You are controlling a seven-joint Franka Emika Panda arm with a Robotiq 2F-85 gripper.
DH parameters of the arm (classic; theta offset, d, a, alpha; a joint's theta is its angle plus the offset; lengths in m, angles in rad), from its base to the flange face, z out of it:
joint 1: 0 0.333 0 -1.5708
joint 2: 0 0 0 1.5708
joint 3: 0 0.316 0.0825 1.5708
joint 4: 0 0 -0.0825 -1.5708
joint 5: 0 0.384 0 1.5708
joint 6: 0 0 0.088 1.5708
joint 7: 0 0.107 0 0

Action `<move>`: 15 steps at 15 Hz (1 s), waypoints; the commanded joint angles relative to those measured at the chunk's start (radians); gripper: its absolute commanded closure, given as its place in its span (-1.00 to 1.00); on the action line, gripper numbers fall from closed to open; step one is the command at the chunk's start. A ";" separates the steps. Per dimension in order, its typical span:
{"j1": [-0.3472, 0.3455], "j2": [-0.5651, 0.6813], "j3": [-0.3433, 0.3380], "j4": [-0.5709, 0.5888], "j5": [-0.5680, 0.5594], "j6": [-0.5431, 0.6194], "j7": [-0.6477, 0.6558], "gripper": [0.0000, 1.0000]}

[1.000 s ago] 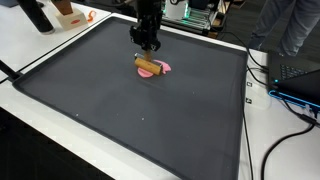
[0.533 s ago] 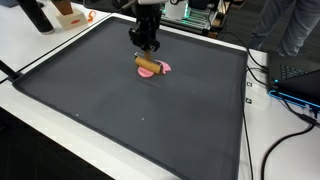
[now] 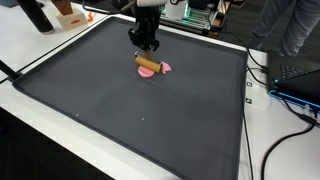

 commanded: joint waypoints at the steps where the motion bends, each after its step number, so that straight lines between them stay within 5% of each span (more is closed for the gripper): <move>1: -0.016 0.030 0.008 -0.053 -0.004 -0.065 -0.040 0.52; 15: -0.018 -0.144 0.006 -0.132 0.023 0.045 -0.029 0.52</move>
